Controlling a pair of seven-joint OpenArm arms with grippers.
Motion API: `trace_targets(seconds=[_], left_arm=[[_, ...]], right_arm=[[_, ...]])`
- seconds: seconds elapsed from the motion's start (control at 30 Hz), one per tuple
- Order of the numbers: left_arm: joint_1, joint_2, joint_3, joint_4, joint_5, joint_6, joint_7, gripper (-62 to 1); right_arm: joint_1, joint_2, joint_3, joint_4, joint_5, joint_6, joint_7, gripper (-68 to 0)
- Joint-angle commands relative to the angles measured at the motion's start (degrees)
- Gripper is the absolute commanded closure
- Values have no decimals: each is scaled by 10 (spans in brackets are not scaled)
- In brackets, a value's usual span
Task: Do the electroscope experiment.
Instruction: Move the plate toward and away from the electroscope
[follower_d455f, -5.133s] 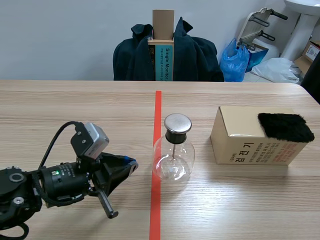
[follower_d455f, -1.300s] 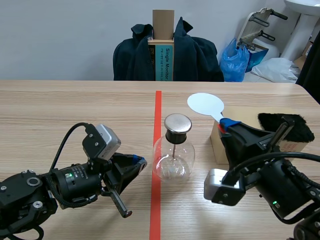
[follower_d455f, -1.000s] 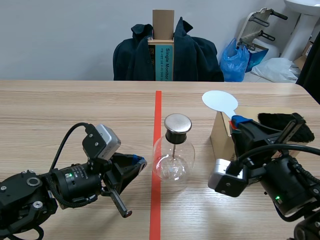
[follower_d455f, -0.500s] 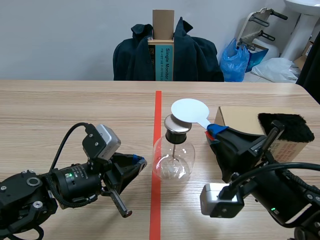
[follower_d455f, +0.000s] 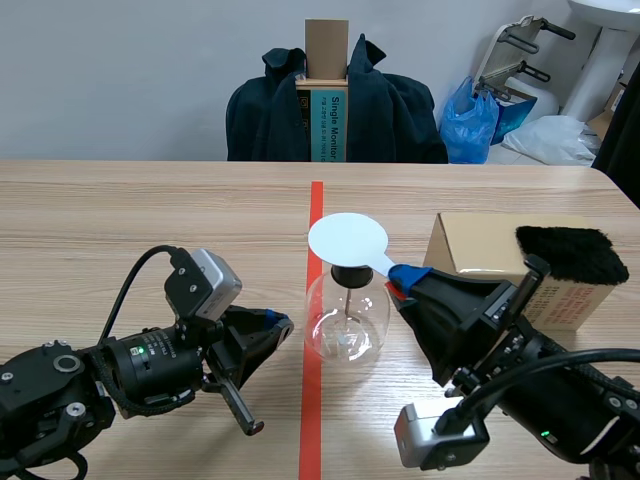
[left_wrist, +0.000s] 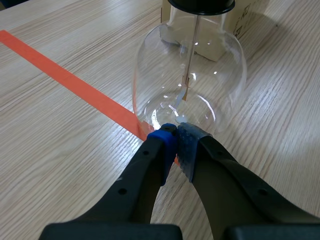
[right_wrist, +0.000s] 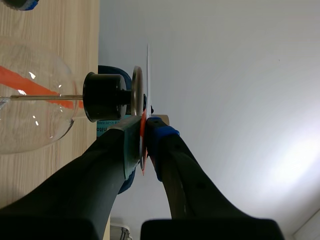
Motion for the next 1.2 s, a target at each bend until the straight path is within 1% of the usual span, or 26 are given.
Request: trace_targets(seconds=[0.0,0.2,0.3,0.93,1.07,1.17], left_arm=[[-9,3,-5,12,-4,-2,-12,-26],[-7,3,-5,12,-4,-2,-12,-26],[-7,3,-5,12,-4,-2,-12,-26],[-7,3,-5,12,-4,-2,-12,-26],[-7,3,-5,12,-4,-2,-12,-26],[-7,3,-5,12,-4,-2,-12,-26]], right_arm=[[4,8,2,6,8,-8,2,-8],[4,8,2,6,7,-8,1,-8],[4,8,2,6,7,-8,-14,-8],[4,8,2,6,8,-8,-222,-8],[4,8,2,6,8,-8,-250,-8],[4,8,2,6,7,-8,-257,-8]])
